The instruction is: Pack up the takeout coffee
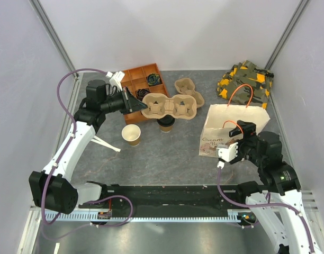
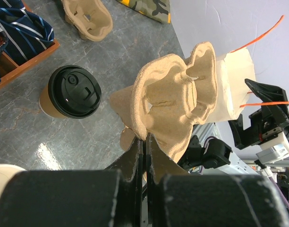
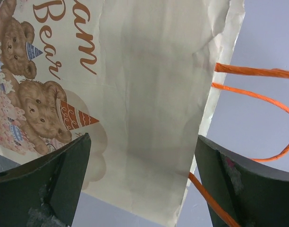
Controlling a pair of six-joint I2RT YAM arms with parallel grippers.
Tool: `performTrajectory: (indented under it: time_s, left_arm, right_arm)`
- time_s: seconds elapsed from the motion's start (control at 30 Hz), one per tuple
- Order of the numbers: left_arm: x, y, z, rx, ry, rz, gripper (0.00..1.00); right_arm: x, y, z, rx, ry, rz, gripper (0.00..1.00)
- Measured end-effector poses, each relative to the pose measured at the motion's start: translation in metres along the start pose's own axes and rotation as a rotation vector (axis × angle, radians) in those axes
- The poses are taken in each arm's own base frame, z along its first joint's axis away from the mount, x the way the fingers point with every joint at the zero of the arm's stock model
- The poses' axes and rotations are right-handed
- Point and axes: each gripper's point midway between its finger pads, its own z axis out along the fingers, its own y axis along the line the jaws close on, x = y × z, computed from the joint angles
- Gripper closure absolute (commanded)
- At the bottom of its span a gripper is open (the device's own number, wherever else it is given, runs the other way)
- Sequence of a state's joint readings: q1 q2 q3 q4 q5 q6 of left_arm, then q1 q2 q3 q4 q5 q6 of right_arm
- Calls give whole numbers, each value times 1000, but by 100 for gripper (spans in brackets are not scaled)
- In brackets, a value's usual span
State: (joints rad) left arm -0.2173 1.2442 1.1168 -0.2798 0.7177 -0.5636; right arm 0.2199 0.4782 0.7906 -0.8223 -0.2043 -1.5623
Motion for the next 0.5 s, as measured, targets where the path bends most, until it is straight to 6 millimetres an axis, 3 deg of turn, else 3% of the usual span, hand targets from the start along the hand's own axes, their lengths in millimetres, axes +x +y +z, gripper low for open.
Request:
performTrajectory:
  time_s: [0.27,0.5]
  left_arm:
    - [1,1,1,1,2,-1,98]
    - [5,2,3,12,19,-9,98]
  right_arm:
    - [10,-4,19,-28,32,47,2]
    - [10,-14,12,46,40,23,2]
